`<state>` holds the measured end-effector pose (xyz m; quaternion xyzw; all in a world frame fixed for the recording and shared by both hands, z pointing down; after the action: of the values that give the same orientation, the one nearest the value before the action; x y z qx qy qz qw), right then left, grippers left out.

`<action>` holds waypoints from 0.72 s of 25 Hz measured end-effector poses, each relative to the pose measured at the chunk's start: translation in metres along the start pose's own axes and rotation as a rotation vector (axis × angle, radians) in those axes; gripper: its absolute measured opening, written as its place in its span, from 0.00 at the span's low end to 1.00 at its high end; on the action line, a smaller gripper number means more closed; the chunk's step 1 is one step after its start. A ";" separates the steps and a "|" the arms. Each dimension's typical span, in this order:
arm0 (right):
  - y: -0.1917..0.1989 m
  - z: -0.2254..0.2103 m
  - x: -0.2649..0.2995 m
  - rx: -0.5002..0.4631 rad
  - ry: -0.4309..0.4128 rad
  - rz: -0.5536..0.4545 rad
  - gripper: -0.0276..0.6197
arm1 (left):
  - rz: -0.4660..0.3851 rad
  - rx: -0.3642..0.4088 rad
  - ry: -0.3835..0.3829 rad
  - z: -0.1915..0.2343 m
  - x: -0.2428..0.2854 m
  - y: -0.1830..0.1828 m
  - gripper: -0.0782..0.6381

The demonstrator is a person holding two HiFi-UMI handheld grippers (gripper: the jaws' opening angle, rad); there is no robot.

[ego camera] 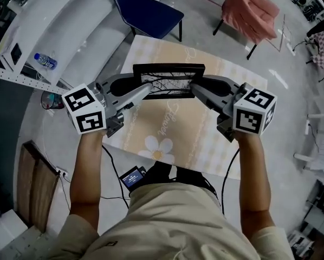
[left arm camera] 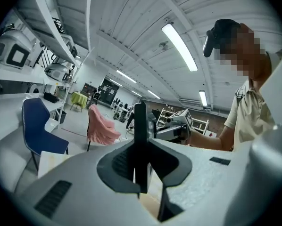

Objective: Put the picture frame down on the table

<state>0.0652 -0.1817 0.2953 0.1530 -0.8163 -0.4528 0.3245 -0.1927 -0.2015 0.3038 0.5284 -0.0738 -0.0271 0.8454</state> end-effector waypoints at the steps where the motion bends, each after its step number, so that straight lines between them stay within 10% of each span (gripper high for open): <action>1: 0.001 -0.004 0.003 0.008 -0.002 0.005 0.15 | 0.004 -0.009 -0.006 0.004 0.001 0.002 0.19; 18: 0.063 -0.106 0.090 0.123 -0.030 0.132 0.15 | 0.071 -0.191 -0.105 0.110 0.030 0.075 0.19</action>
<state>0.0719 -0.2638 0.4233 0.1116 -0.8556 -0.3815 0.3315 -0.1819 -0.2701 0.4216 0.4401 -0.1335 -0.0318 0.8874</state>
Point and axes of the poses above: the fingertips, and each gripper's own axes: x forward along the fingers, z to its left, y out of its underside, the point moved 9 cm from there along -x, backward along the fingers, and after that the axes turned 8 degrees about y, right-handed, at the moved point
